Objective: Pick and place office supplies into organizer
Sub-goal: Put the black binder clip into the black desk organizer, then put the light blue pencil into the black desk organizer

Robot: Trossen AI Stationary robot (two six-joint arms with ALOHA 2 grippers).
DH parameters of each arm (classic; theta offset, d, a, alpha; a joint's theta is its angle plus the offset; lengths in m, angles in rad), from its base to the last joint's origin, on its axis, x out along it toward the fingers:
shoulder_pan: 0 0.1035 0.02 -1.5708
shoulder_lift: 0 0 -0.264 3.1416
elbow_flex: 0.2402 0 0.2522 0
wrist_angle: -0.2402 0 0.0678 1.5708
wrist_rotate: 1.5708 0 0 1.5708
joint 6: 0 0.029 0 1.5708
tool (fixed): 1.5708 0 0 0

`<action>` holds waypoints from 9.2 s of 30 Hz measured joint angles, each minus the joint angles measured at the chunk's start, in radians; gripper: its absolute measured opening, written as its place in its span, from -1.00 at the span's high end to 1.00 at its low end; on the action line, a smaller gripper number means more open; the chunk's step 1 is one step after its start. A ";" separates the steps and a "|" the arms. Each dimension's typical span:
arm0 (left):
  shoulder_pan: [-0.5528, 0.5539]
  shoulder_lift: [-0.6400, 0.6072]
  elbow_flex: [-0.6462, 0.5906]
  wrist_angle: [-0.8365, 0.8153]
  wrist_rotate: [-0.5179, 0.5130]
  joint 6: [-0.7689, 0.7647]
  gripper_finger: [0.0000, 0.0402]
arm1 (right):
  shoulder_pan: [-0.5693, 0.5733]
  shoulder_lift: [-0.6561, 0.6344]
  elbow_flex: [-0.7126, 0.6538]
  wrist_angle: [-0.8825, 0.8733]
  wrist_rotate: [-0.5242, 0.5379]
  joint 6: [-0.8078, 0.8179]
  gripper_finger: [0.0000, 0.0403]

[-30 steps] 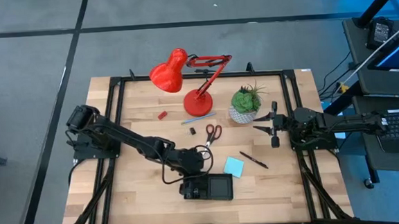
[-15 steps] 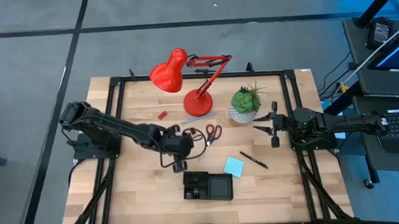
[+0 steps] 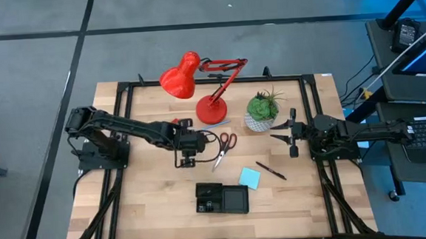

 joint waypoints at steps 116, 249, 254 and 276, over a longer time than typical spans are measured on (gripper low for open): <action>-0.393 0.048 0.000 0.547 0.207 -0.123 0.98 | 0.000 0.000 0.000 -0.053 0.000 0.008 0.39; -0.159 0.213 0.309 -0.107 -0.053 -0.054 0.70 | 0.000 0.000 0.000 -0.054 -0.001 0.026 0.39; -0.065 0.212 0.308 -0.112 0.024 0.013 0.70 | 0.000 0.000 0.000 -0.054 -0.001 0.026 0.39; 0.273 -0.213 -0.563 1.015 0.214 0.153 0.69 | 0.000 0.022 0.000 -0.056 -0.009 0.052 0.39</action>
